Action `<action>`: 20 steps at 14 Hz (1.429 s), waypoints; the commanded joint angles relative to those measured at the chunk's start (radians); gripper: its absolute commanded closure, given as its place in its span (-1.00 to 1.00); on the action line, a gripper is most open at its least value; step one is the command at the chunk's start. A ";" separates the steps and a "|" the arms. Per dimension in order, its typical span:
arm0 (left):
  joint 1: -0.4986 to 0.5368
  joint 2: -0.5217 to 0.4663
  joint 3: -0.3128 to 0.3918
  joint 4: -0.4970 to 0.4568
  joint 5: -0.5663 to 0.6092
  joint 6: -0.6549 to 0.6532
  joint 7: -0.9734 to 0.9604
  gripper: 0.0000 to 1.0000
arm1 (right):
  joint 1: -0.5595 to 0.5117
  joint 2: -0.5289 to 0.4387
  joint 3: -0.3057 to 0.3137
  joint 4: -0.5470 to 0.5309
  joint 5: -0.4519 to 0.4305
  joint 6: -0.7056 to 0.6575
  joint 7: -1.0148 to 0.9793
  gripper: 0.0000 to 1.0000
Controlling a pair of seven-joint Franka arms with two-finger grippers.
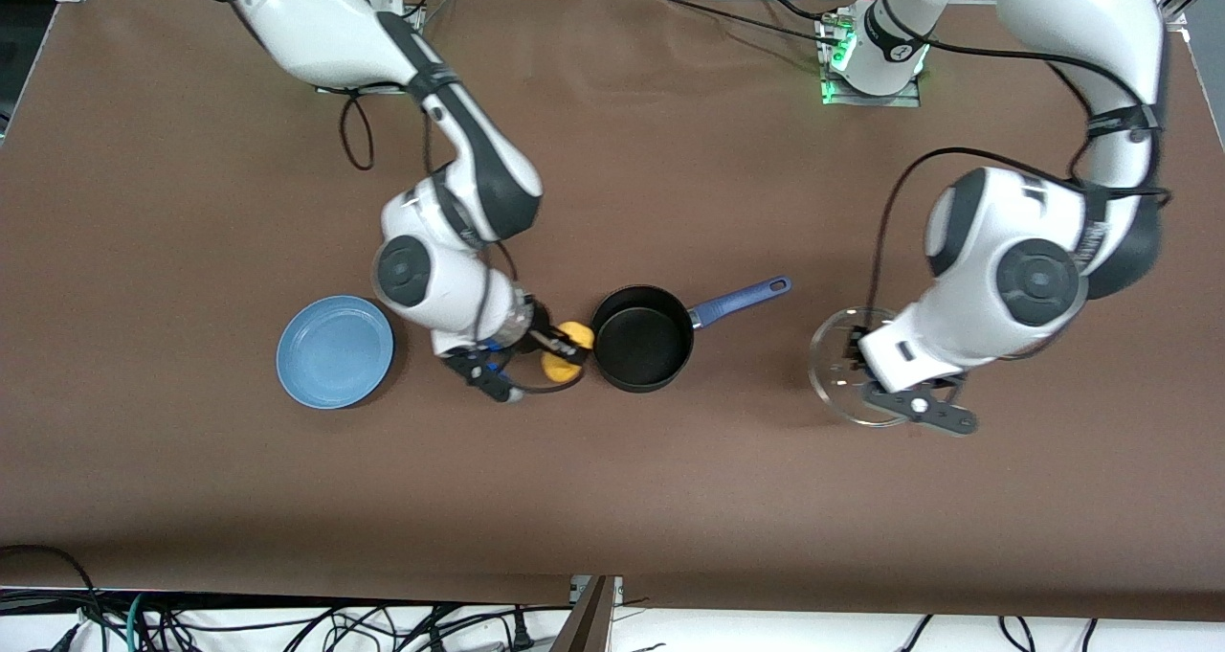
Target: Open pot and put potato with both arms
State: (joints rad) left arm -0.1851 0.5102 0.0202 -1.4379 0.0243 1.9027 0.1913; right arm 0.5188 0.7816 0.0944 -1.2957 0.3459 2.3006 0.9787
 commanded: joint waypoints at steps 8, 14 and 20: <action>0.058 -0.122 0.268 -0.483 -0.182 0.390 0.618 -0.07 | -0.018 -0.045 -0.013 0.036 0.007 -0.079 0.048 -1.00; 0.075 -0.134 0.283 -0.700 -0.214 0.639 0.658 -0.07 | -0.125 -0.336 -0.183 -0.150 -0.028 -0.389 -0.387 -1.00; 0.084 -0.105 0.285 -0.720 -0.282 0.679 0.662 -0.71 | -0.125 -0.665 -0.332 -0.398 -0.227 -0.533 -0.680 -1.00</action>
State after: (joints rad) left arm -0.1061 0.4280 0.3006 -2.1375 -0.2097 2.5720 0.8138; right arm 0.3787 0.2287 -0.2261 -1.6098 0.1766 1.8230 0.3298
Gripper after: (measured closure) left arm 0.264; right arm 0.000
